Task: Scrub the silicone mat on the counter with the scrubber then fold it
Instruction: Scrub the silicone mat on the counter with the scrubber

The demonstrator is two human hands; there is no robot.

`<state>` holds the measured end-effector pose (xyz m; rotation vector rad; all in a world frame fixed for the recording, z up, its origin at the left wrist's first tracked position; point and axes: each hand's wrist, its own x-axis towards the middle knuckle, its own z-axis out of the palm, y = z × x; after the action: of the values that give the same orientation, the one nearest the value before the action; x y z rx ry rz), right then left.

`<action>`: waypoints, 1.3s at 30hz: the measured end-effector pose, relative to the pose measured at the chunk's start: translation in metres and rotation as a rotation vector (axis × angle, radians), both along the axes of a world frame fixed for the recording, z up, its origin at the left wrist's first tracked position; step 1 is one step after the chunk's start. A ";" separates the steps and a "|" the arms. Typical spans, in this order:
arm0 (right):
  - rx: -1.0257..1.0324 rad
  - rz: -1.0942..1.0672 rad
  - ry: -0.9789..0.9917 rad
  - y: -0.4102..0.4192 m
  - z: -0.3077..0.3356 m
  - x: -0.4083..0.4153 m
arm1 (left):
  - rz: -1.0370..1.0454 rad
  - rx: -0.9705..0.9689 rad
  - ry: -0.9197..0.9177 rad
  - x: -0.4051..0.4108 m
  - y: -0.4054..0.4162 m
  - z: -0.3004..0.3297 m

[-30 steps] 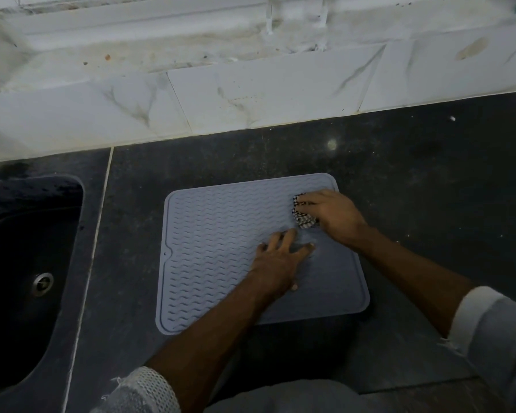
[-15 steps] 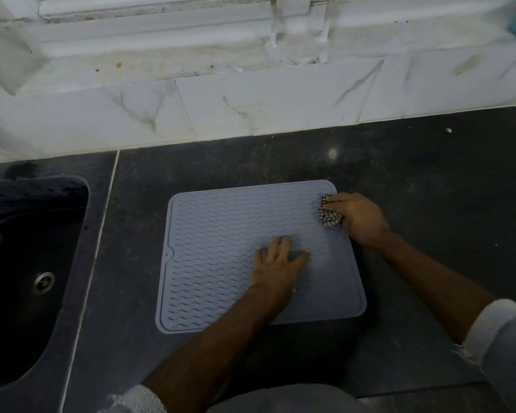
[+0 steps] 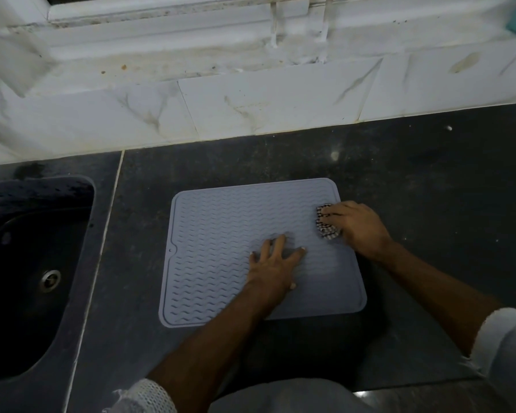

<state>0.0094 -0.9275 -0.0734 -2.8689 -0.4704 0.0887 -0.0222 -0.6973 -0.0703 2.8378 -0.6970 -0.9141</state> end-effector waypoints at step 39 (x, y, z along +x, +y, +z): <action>-0.057 0.071 0.041 0.013 0.004 0.024 | 0.029 -0.010 0.006 0.001 -0.001 -0.005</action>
<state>0.0331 -0.9140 -0.0695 -2.8995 -0.5707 0.1756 -0.0215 -0.6982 -0.0756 2.8275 -0.6566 -0.9124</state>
